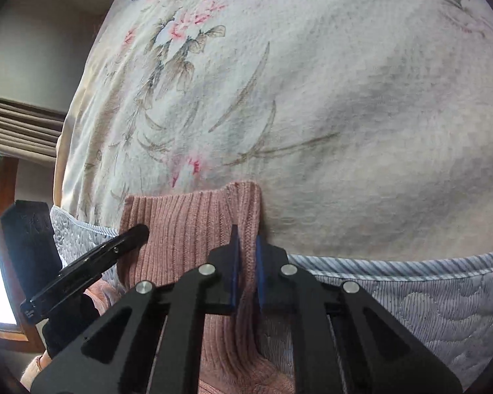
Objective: Fold small clothes
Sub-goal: 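Fold the collar down over the sweater body and open both tools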
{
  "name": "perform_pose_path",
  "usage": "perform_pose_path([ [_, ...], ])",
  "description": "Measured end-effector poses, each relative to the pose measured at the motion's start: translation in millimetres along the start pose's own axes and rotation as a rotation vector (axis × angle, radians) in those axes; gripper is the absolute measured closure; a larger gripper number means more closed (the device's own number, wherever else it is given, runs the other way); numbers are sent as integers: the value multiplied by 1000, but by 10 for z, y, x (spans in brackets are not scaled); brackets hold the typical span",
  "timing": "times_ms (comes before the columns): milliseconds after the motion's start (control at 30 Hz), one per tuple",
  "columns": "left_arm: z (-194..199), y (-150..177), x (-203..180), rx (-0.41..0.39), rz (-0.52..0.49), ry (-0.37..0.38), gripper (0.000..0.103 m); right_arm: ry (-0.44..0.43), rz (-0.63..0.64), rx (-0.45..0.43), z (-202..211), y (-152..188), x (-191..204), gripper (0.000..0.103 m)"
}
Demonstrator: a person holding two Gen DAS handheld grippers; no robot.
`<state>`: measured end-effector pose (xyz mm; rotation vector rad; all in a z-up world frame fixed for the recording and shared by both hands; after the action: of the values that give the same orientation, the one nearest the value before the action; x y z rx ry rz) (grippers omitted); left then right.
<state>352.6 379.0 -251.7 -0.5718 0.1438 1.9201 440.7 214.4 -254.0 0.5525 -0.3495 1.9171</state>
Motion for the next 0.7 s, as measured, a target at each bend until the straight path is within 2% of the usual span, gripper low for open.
perform_pose_path([
  [133, -2, -16, -21, -11, -9, -12, 93, 6, 11, -6, 3, 6, 14, 96],
  [333, 357, 88, -248, -88, -55, 95, 93, -72, 113, -61, 360, 162, 313, 95],
  [533, 802, 456, -337, -151, -100, 185, 93, -78, 260, -121, 790, 691, 582, 95],
  [700, 1104, 949, -429, -162, -172, 241, 93, -101, 324, -120, 1004, 1288, 645, 95],
])
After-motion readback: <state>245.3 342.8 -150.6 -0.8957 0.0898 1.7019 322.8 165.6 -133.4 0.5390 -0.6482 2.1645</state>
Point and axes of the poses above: each gripper's, at about its wrist camera, not at the fingertips, and z roughly against the way its jaws point, x to its left, y to its underside, the point moved 7 cm from there along -z, roughly the way its jaws point, and after that the axes turned 9 degrees about x, right-handed, at the moved point
